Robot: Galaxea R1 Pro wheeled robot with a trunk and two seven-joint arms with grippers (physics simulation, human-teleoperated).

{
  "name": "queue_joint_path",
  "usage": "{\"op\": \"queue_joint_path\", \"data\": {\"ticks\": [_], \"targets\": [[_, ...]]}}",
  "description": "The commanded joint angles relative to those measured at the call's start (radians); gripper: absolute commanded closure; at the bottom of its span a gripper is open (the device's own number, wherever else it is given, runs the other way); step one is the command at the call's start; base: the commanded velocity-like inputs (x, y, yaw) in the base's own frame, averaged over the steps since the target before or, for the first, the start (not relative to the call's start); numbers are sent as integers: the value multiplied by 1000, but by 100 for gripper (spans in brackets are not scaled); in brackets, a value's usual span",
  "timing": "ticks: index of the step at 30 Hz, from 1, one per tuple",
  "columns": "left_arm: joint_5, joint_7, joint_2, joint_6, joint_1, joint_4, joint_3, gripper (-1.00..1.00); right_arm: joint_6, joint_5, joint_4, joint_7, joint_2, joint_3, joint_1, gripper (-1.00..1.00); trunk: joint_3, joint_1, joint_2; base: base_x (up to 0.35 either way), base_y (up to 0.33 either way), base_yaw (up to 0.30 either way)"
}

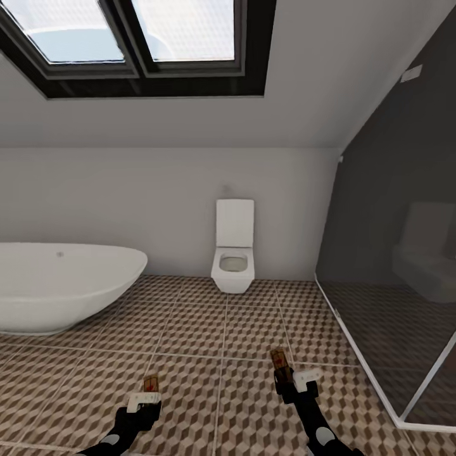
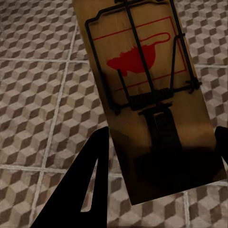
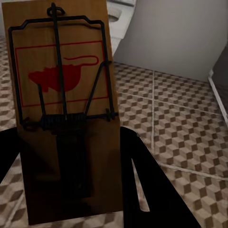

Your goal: Take the four mousetraps from the cabinet in the bathroom and place them on the bathroom floor. Make sure all four end up on the same floor surface, and ensure that at least two of them are either under or directly next to the same bathroom sink.

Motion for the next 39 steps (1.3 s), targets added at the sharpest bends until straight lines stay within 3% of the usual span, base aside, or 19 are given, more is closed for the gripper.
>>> {"op": "queue_joint_path", "data": {"ticks": [1, 39], "targets": [[-10, 2, 1, -6, -2, 4, 9, 100, -2, -3, 1, -8, -1, 8, -1, 100, -2, 0, -1, 0, 0, 265], [-10, 2, -7, -6, -2, 4, 9, 100, -2, -3, 1, -8, -1, 9, -1, 100, -21, 0, -1, 0, 0, 264]]}}
